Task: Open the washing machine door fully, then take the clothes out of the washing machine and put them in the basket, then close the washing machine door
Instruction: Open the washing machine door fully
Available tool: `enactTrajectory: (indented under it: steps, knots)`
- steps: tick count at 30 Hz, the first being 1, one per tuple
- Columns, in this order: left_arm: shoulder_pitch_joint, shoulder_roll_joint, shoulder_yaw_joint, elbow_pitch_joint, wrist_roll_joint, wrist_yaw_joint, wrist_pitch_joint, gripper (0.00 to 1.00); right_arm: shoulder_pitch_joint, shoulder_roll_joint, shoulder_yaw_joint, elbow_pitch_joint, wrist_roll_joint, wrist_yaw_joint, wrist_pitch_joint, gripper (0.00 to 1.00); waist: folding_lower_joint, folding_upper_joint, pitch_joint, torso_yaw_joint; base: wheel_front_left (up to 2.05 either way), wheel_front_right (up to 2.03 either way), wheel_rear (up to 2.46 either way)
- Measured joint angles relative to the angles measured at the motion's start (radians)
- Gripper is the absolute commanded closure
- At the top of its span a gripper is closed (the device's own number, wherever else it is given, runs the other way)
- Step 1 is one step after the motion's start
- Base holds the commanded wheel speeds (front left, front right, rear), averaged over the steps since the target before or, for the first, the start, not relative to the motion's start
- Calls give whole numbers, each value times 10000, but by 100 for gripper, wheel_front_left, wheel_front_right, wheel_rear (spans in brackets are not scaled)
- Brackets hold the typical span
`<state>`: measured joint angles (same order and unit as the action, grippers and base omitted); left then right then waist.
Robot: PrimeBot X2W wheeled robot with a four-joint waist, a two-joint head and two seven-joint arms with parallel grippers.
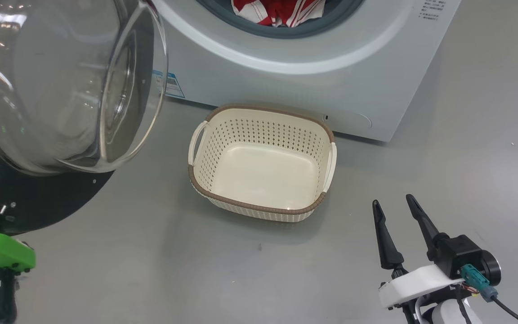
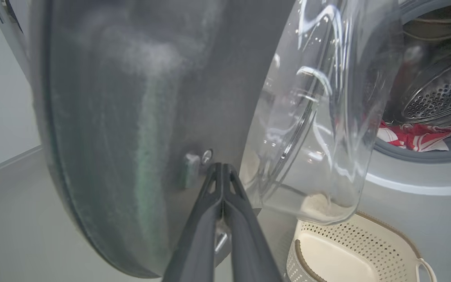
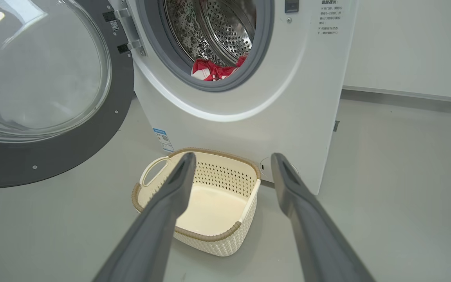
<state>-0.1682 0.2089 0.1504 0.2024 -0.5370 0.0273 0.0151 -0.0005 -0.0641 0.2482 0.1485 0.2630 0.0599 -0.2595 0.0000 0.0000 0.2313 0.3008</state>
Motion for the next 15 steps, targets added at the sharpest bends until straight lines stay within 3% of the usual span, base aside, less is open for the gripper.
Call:
enactTrajectory:
  steps: [15]
  knots:
    - [-1041,694,1126,1112,-571,71,-209,100,-574,-274,-90,-65,-196,-4,0,0,0,0,1058,-170,0,0,0]
